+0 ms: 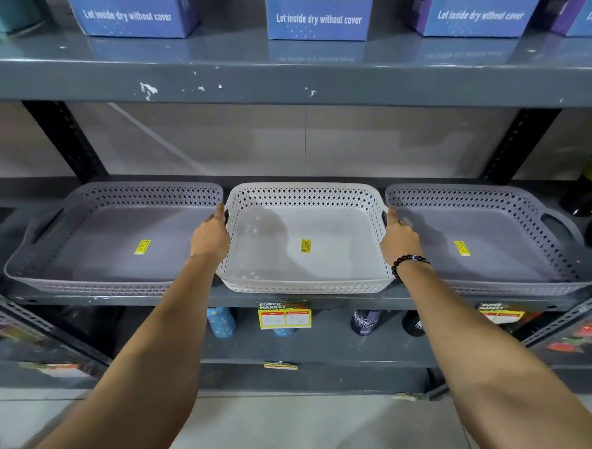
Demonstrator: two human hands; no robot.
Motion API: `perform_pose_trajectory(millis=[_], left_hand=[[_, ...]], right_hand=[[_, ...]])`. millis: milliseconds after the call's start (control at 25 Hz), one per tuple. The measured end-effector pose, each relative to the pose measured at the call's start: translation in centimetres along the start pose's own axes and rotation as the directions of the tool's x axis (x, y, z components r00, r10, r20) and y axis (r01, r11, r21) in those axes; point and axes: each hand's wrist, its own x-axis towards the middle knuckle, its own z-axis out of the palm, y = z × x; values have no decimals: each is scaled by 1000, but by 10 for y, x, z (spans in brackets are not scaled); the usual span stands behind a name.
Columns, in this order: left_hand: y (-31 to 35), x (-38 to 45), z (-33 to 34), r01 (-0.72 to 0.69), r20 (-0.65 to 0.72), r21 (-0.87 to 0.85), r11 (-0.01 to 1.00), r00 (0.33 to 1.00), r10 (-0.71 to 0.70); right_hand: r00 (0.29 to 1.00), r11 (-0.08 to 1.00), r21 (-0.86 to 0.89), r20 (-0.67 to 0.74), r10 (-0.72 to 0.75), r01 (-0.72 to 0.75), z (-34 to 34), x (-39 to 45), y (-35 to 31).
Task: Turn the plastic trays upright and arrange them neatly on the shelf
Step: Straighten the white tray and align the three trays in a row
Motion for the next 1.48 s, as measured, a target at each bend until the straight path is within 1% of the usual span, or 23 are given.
perform_pose_trajectory(millis=[480,840,920,1240,1480], left_hand=[[-2,2,-2,-5,19,7,1000,1000,5],[-2,7,-3,-6,15,-34,999,1000,6],[-1,8,-3,-8,15,-30,1000,1000,8],[-1,9,-3,-20,15,-11,1000,1000,20],[-1,11,-1,-15,13,2,1000,1000,15]], right_hand=[[999,997,-73,-17,-33,32,5,5,2],[999,996,-85,-25,-37,35,6,5,3],[999,998,-62,-24,-35,33,5,5,2],[998,994,-99,-28,-48,45,4,4,2],[999,994,-96,-9,-50,49,4,5,3]])
